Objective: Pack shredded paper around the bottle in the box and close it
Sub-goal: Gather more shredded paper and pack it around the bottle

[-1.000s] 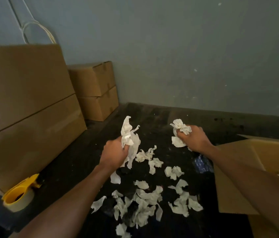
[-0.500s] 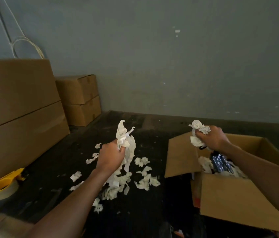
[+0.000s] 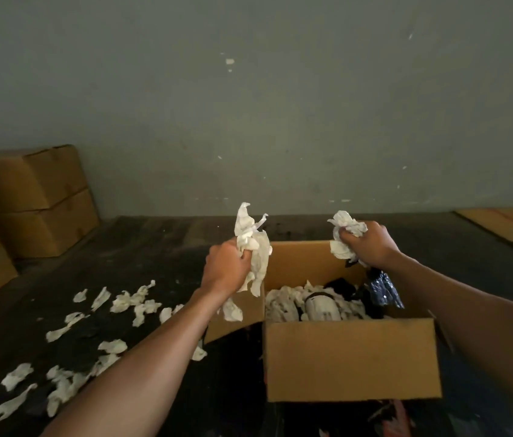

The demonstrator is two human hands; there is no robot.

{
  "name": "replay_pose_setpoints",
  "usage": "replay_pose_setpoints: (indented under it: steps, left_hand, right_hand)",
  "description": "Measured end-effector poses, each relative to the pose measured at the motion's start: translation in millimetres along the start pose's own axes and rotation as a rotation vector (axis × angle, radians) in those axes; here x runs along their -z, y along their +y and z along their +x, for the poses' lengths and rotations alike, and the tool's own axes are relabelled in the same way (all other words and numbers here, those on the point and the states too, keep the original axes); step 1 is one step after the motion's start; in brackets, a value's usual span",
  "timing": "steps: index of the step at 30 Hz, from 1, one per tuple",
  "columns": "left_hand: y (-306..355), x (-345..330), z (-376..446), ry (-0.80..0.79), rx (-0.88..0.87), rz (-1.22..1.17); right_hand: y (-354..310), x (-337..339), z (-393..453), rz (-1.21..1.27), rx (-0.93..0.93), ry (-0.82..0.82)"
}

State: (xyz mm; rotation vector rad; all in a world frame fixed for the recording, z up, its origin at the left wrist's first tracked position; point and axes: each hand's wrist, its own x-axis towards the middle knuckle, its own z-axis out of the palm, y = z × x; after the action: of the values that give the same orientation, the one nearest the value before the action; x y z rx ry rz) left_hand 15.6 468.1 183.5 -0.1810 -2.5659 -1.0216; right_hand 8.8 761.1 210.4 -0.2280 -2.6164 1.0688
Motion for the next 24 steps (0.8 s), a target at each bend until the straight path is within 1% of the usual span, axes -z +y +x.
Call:
replay_pose_setpoints:
  steps: [4,6,8,9,12,13,14,16,17,19,22,24]
  left_hand:
    - [37,-69,30,-0.081,0.019,-0.052]
    - [44,-105,44,-0.128,0.034,-0.068]
    - [43,-138,55,-0.193,0.087,-0.071]
    - [40,-152,60,-0.248,0.137,-0.066]
    - [21,-186,72,-0.462,0.293,-0.085]
    - [13,-194,77,-0.524,0.318,-0.068]
    - [5,-199,81,-0.587,0.328,0.002]
    - [-6,-208,87,-0.717,0.353,0.225]
    - [-11,-212,89,-0.759,0.365,0.298]
    - [-18,-220,91,-0.806,0.364,0.33]
    - [-26,-238,95,-0.871,0.324,0.396]
    - [-35,-252,96,-0.978,0.317,0.435]
  right_hand:
    - [29,-6,38,0.028,-0.01,-0.085]
    - [50,-20,61,-0.021,-0.03,-0.151]
    - [70,-37,80,-0.042,-0.037,-0.279]
    - [80,-46,88,-0.011,-0.03,-0.357]
    - [101,-66,107,0.036,0.043,-0.598]
    - [106,-69,114,0.015,0.074,-0.67]
    - [111,-73,122,-0.018,0.101,-0.728]
    - [121,-77,139,-0.098,0.117,-0.809]
    - [125,-77,146,-0.124,0.103,-0.837]
    - [134,-80,157,-0.17,0.071,-0.862]
    - [151,-96,164,-0.271,0.036,-0.796]
    - [163,-112,162,-0.346,-0.018,-0.817]
